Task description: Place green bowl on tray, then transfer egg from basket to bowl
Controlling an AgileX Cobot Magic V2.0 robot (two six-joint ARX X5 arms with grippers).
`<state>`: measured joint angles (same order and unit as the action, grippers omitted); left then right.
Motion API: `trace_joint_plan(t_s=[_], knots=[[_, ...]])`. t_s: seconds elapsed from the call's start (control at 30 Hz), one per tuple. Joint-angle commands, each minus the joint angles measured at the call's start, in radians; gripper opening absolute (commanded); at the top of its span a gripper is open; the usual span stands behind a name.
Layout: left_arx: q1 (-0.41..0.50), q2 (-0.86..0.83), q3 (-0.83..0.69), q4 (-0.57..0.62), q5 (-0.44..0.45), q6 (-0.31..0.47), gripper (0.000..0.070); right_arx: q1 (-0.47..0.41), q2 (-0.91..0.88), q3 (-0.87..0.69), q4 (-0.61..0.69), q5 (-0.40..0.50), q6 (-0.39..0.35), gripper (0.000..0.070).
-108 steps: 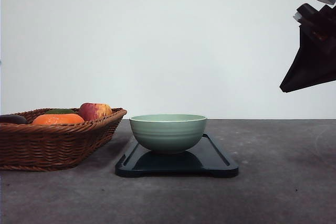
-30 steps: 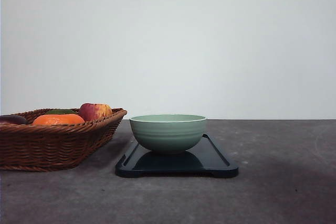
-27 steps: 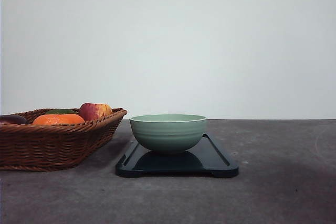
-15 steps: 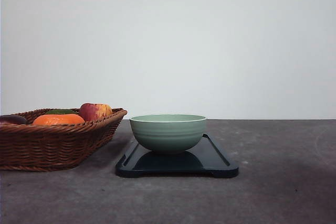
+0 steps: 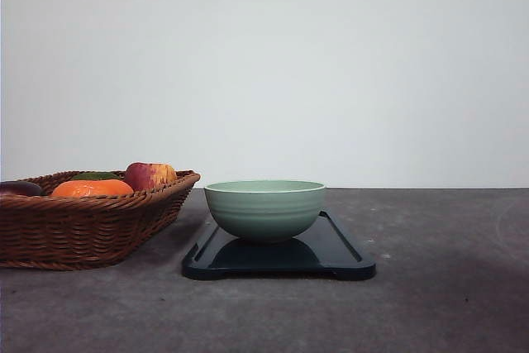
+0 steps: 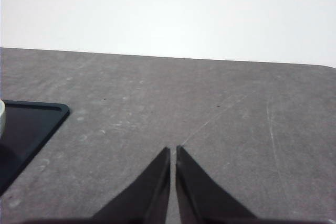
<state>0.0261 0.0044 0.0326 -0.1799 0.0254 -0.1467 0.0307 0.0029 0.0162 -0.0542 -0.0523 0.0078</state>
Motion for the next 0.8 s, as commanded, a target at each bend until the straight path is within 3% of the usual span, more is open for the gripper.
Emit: trace_joint_plan(t_s=[0.0,0.77], knots=[[0.001,-0.001,-0.019,0.0,-0.001,-0.001,0.0,-0.001,0.001,-0.005,0.012,0.001,0.014,0.001],[0.001,-0.001,-0.019,0.0,-0.001,-0.001,0.0,-0.001,0.001,-0.005,0.012,0.001,0.014,0.001]])
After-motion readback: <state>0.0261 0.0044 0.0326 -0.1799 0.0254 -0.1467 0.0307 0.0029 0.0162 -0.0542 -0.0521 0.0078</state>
